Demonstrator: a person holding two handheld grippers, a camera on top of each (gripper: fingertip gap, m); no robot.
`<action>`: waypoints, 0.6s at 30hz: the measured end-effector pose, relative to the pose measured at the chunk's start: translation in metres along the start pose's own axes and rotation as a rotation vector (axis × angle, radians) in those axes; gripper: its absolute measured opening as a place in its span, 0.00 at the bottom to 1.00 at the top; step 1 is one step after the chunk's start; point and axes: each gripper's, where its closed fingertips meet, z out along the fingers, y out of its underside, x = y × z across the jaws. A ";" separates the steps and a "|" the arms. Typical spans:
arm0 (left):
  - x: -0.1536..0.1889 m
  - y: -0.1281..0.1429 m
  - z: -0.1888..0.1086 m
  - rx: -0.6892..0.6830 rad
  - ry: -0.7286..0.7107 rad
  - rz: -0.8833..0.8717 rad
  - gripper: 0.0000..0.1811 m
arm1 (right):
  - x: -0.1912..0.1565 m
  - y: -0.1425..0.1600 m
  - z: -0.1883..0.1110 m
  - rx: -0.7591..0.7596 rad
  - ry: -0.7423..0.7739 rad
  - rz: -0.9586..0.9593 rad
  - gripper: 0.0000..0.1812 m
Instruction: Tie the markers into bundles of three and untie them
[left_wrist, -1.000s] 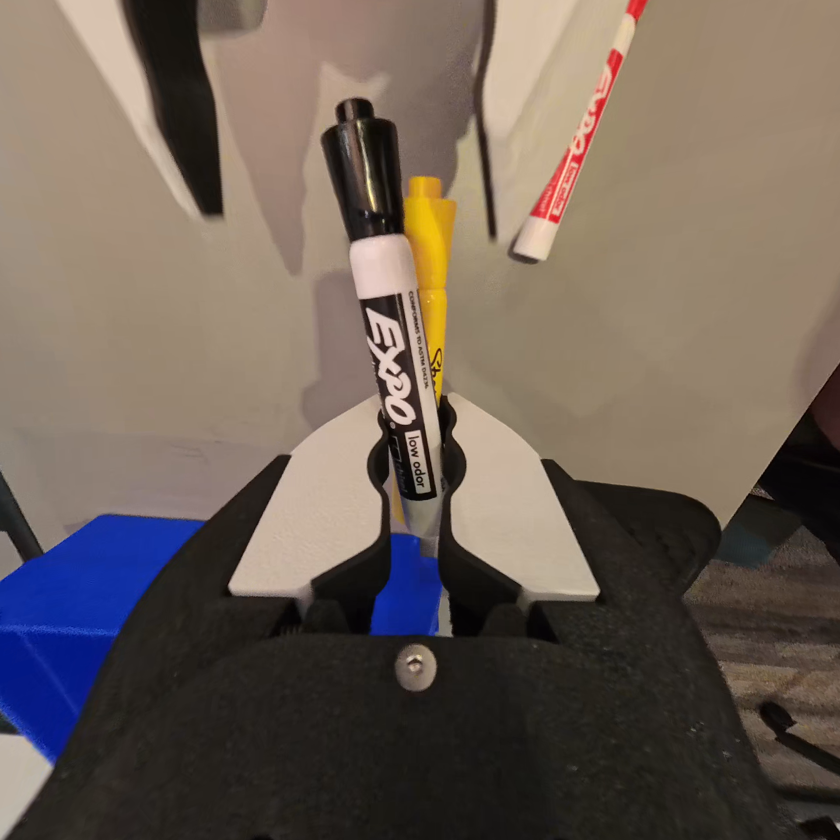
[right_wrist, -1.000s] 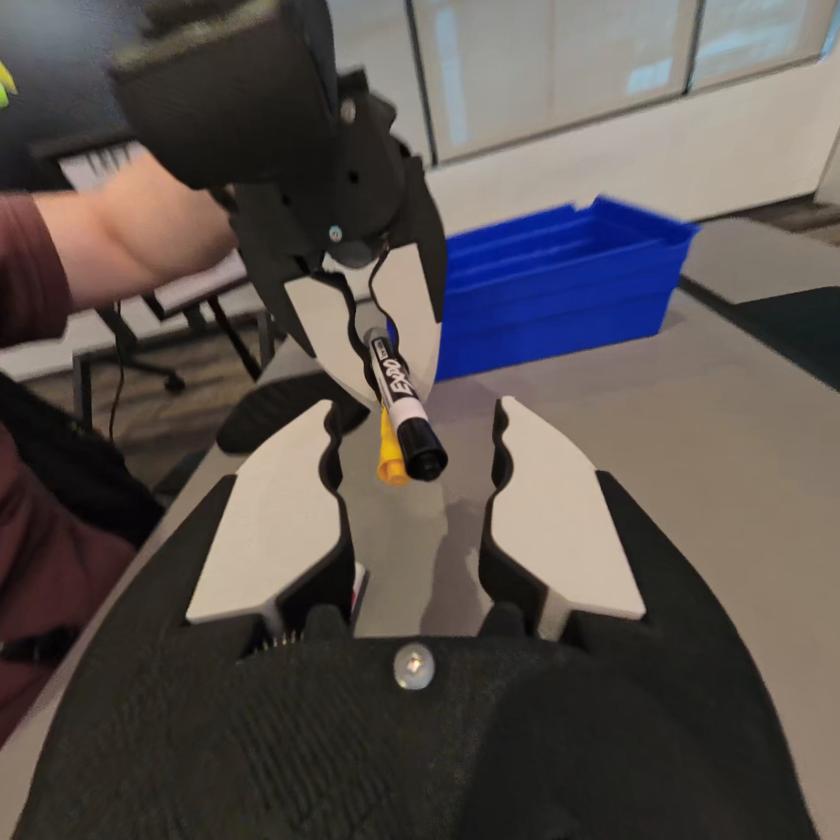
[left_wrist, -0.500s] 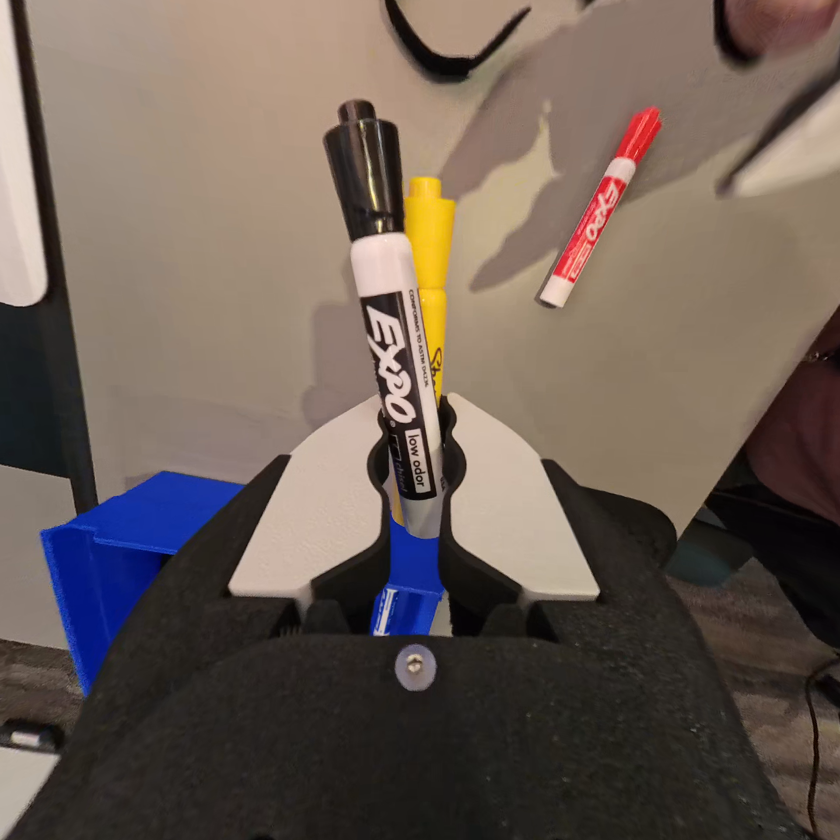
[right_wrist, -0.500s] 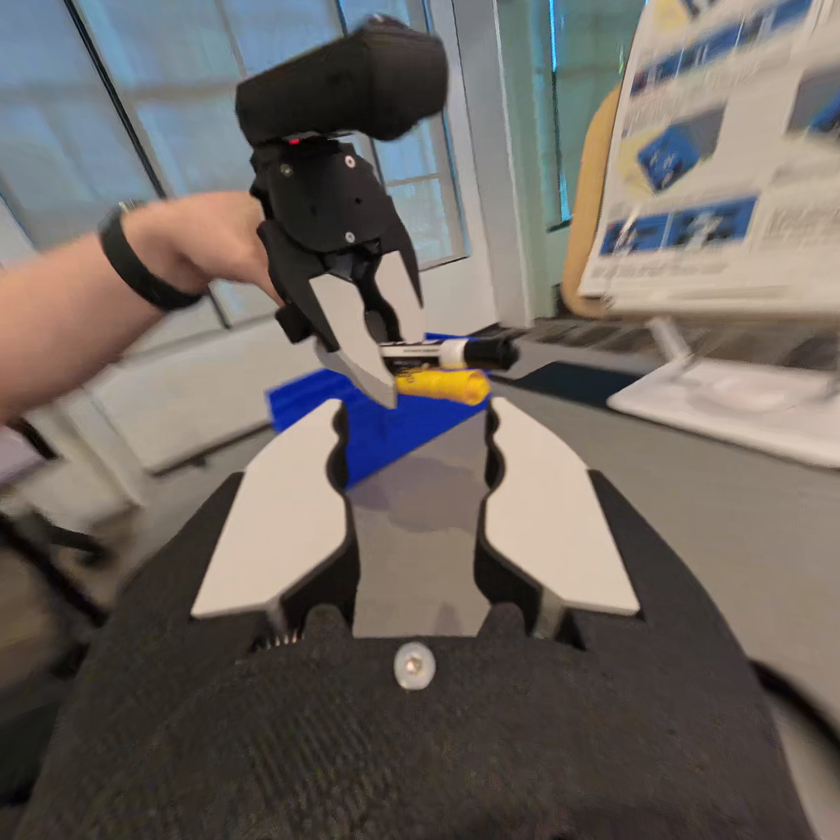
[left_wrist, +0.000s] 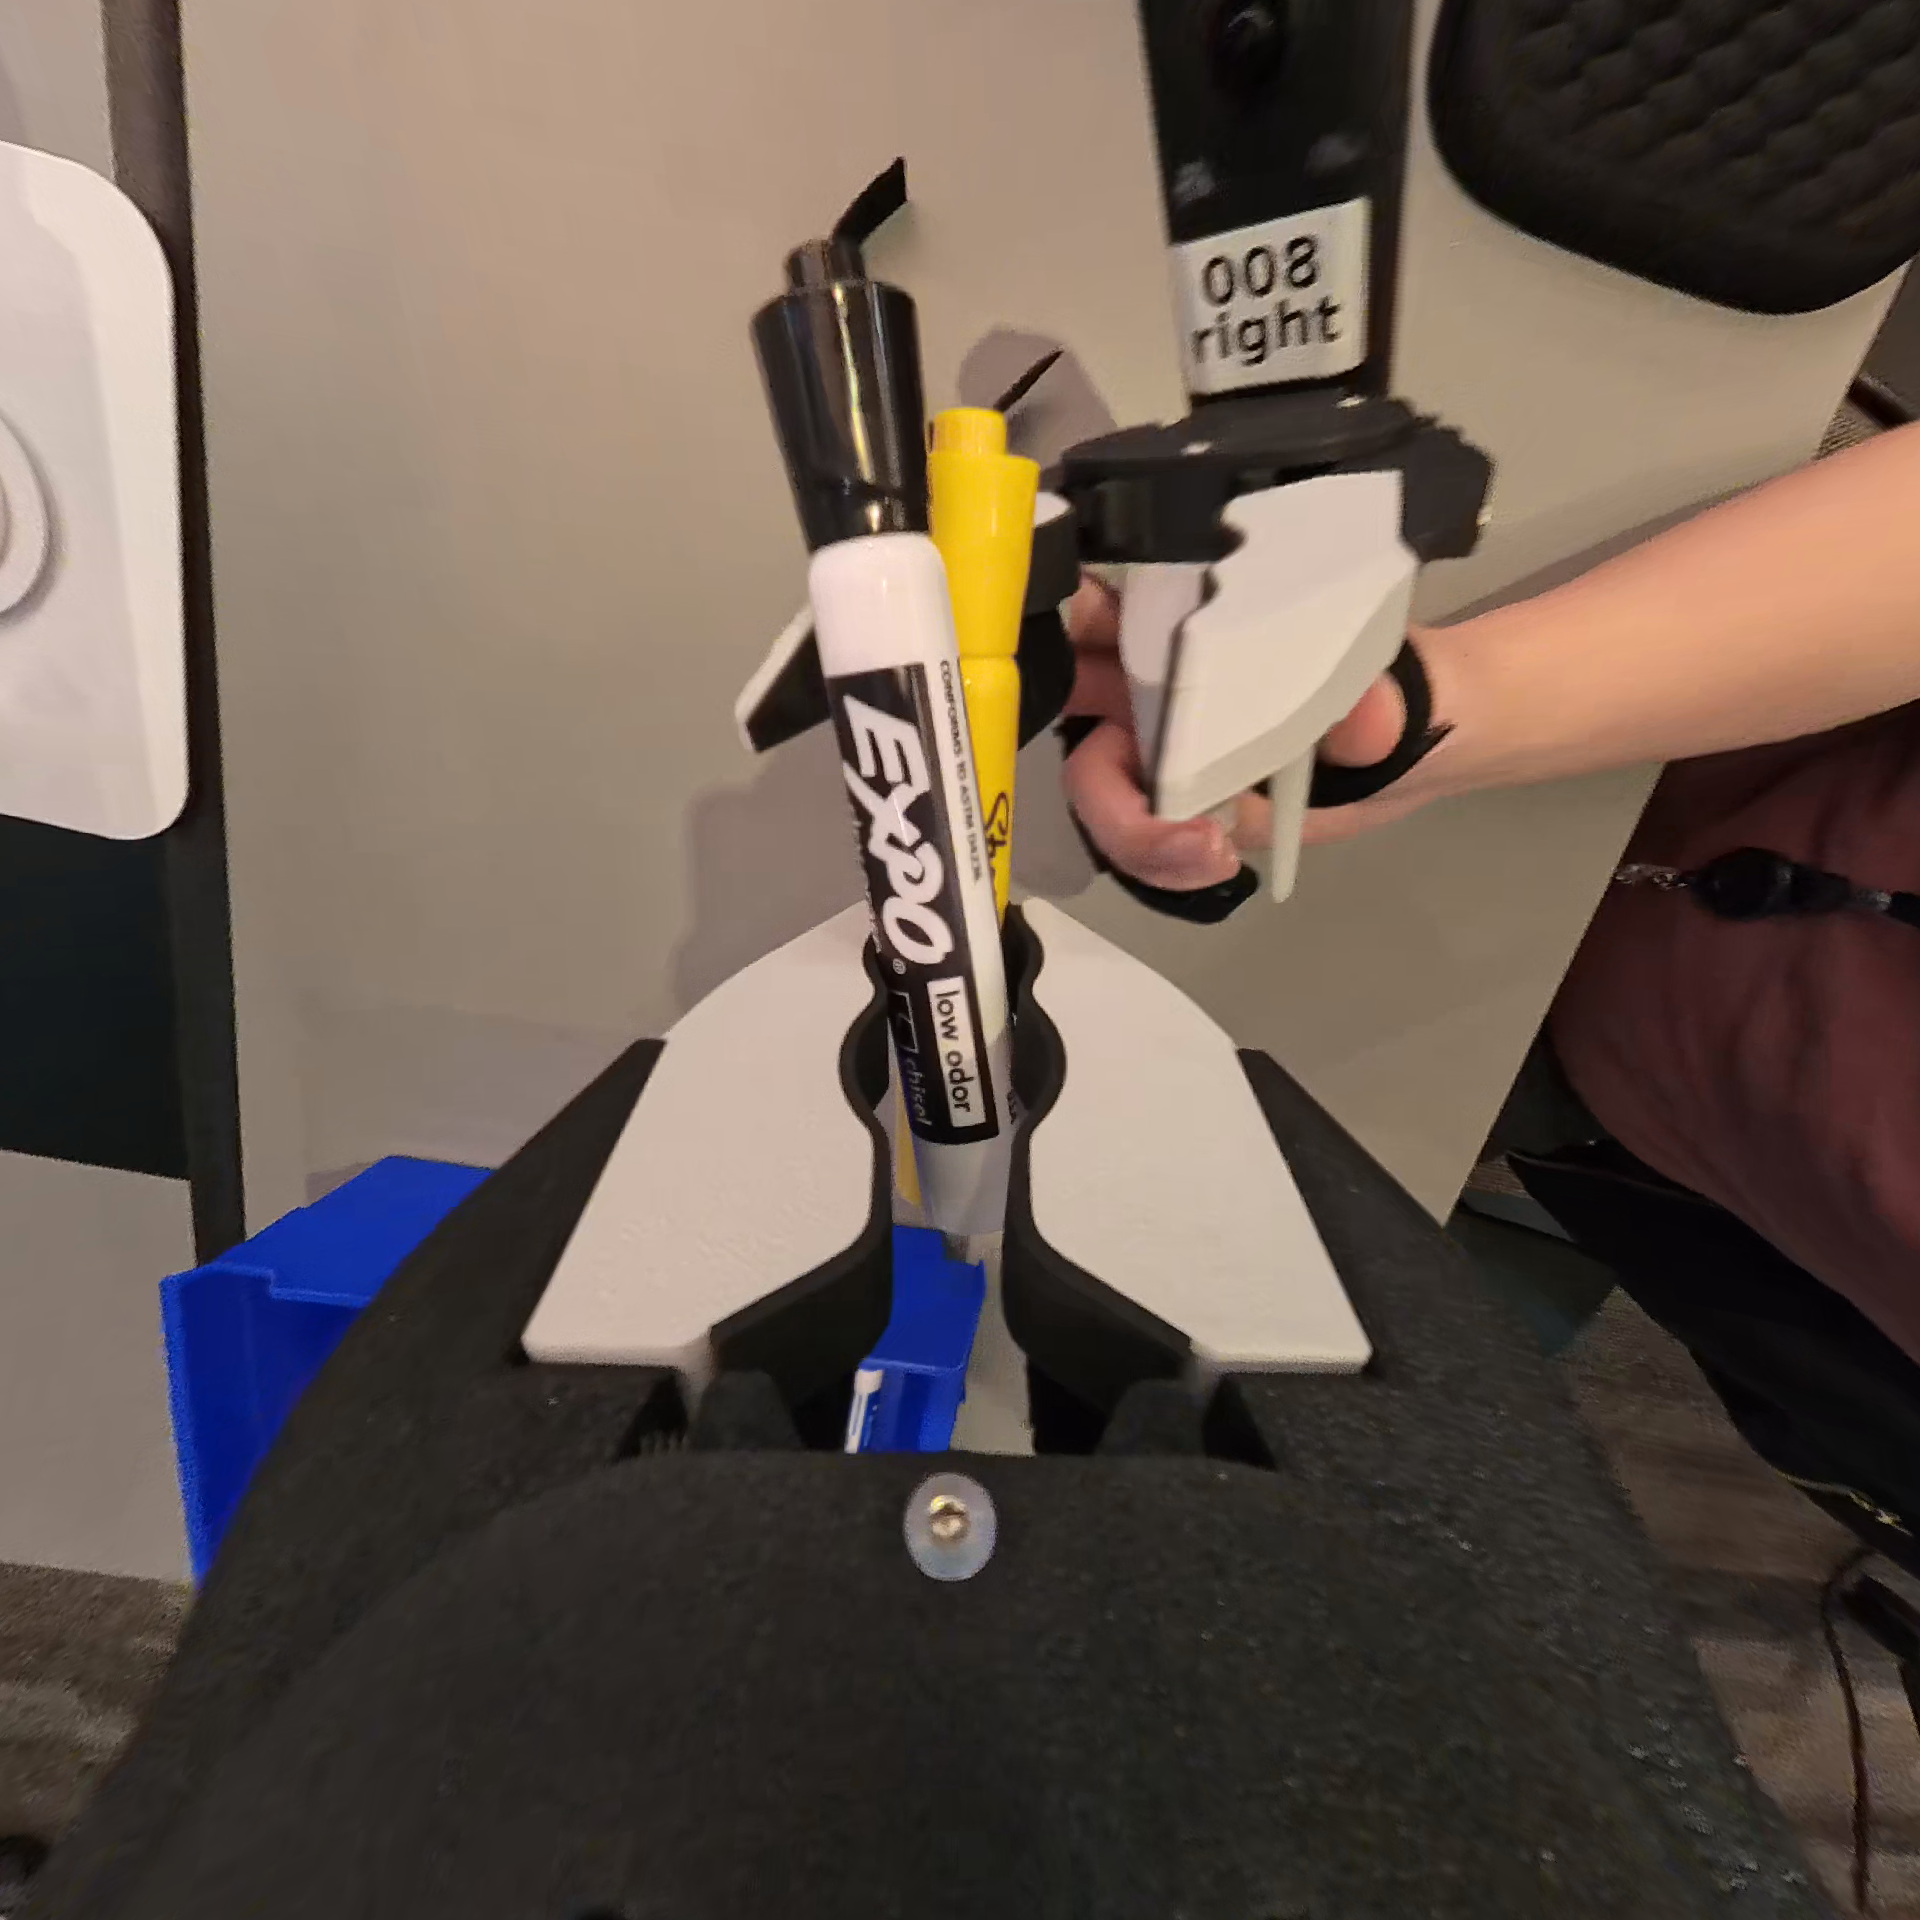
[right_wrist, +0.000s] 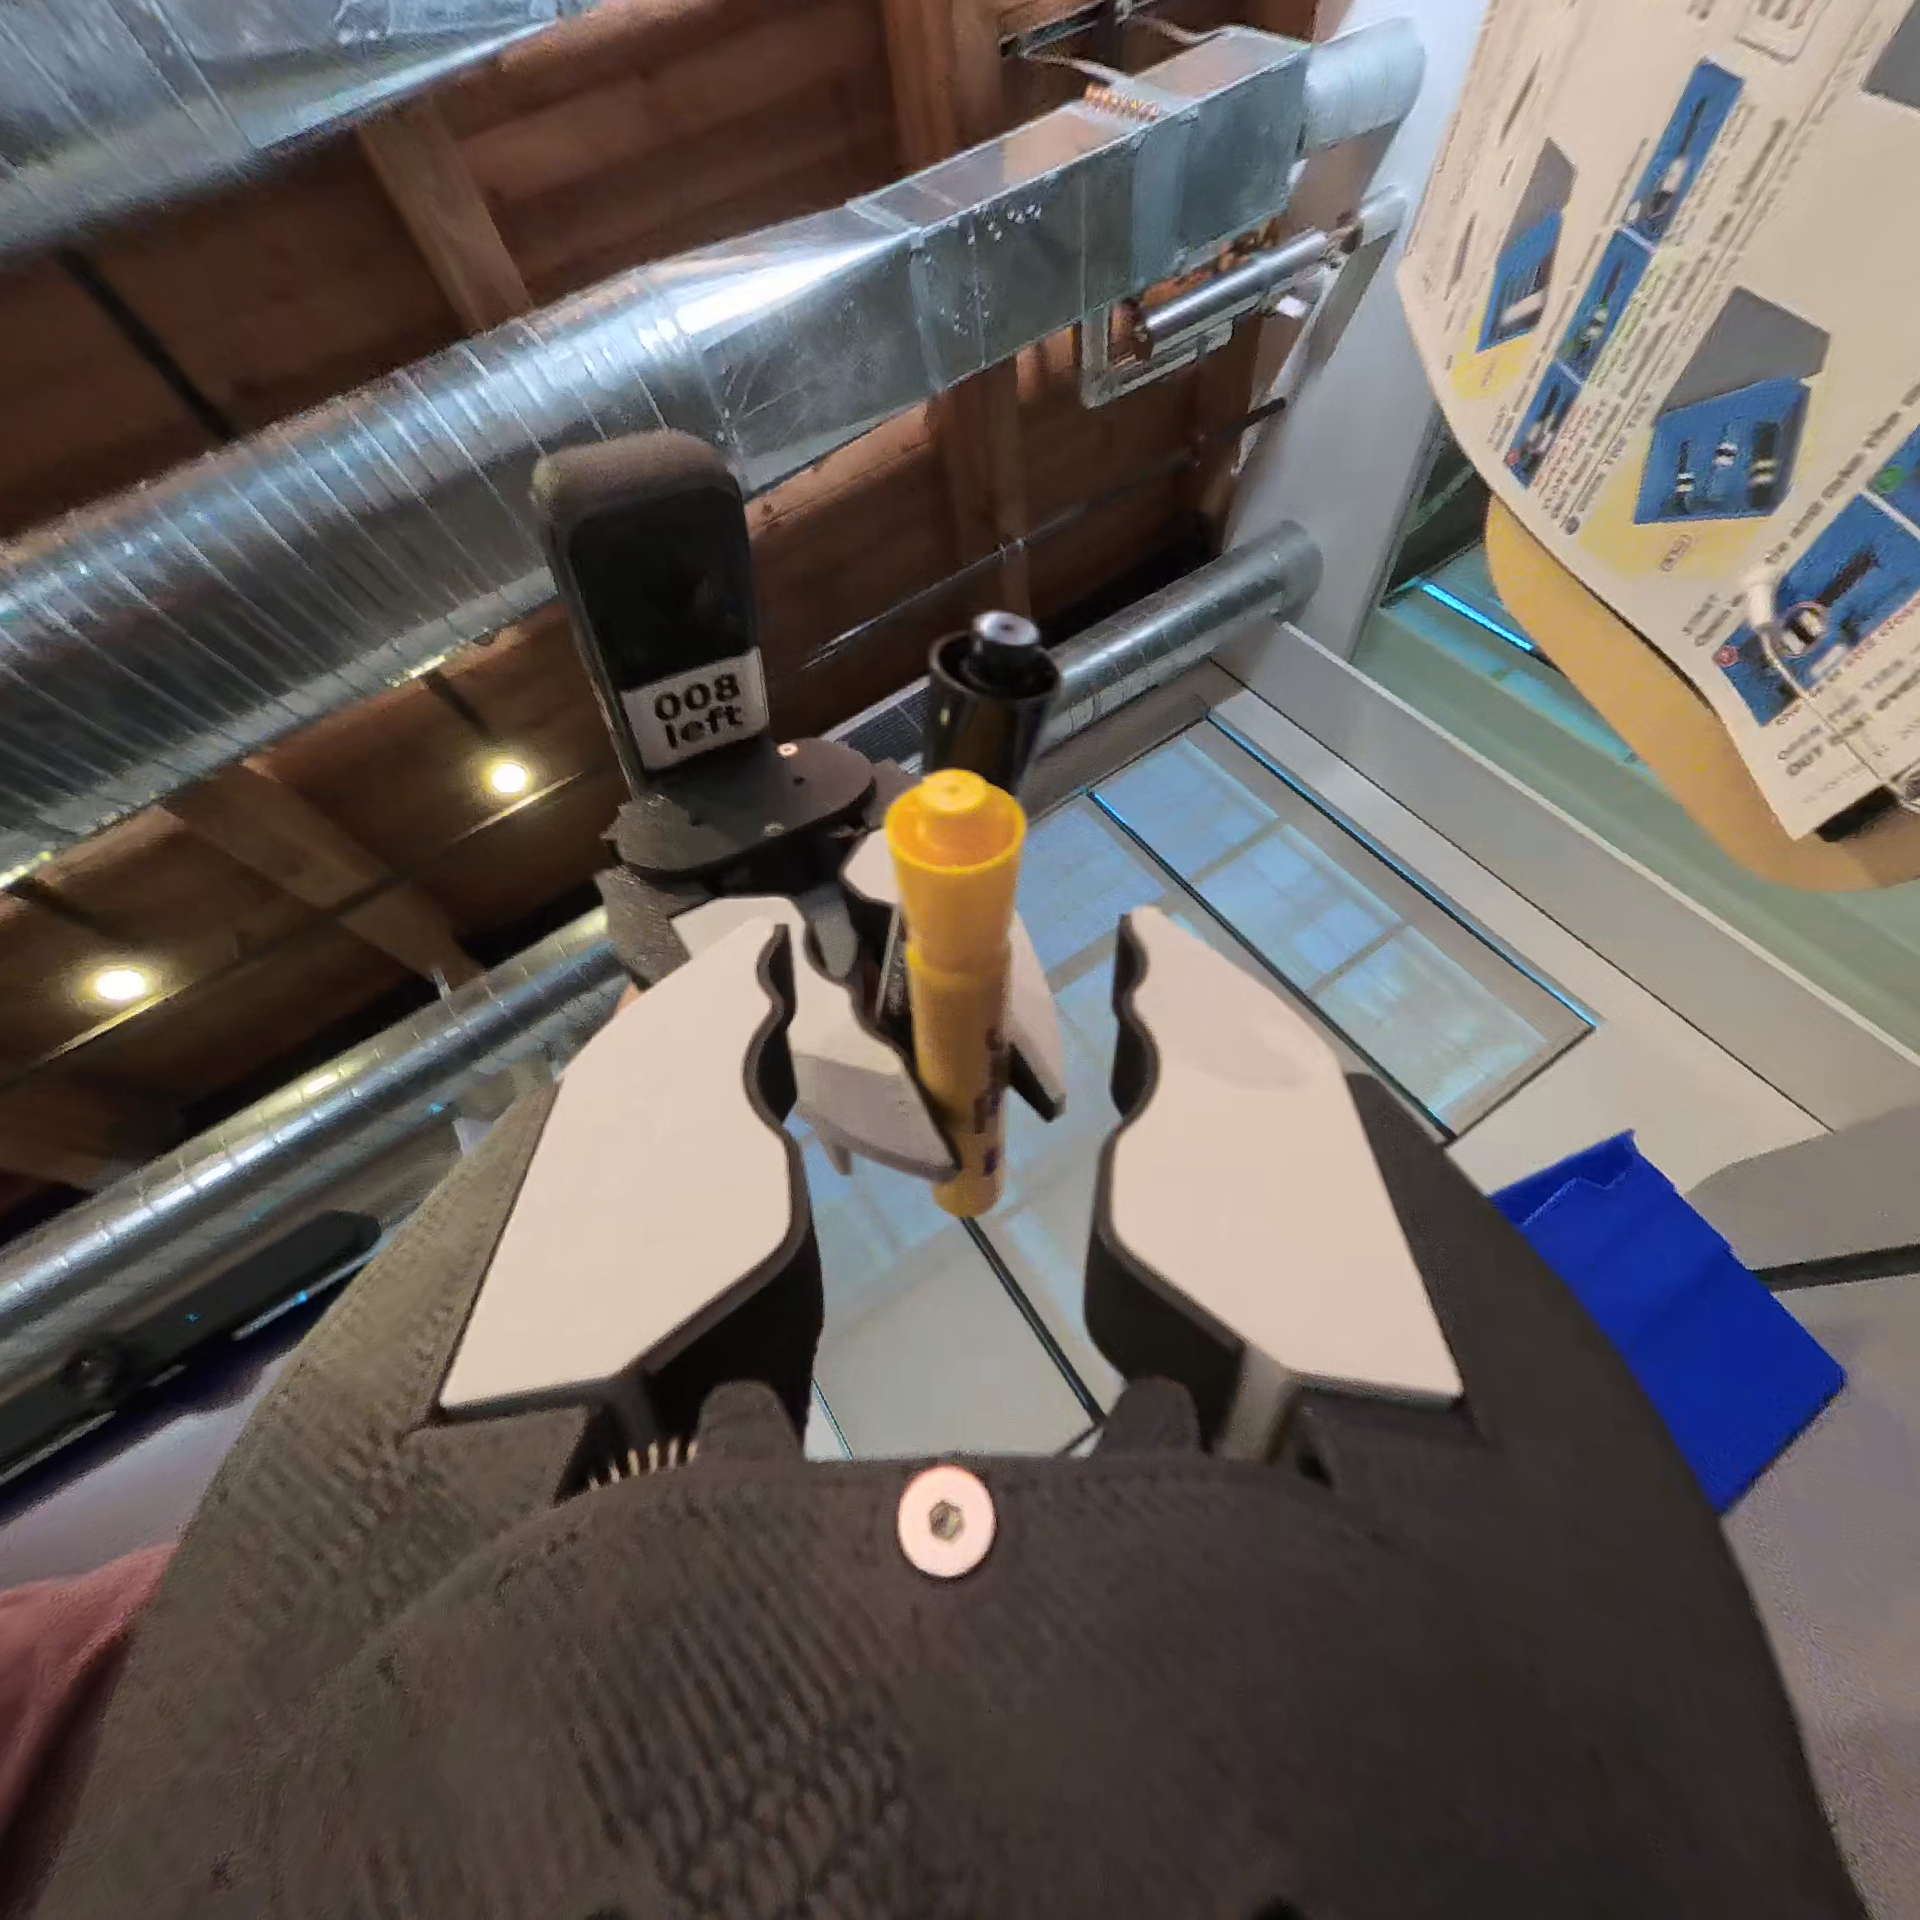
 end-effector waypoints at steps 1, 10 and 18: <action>0.002 0.000 0.001 0.002 0.012 -0.002 0.11 | 0.001 0.002 0.003 -0.009 -0.013 -0.014 0.34; 0.008 0.006 0.007 -0.010 0.035 -0.001 0.11 | -0.005 -0.007 0.008 0.033 -0.166 0.037 0.11; 0.010 0.021 0.012 -0.120 0.094 0.022 0.20 | 0.001 -0.008 0.019 -0.072 -0.173 0.113 0.11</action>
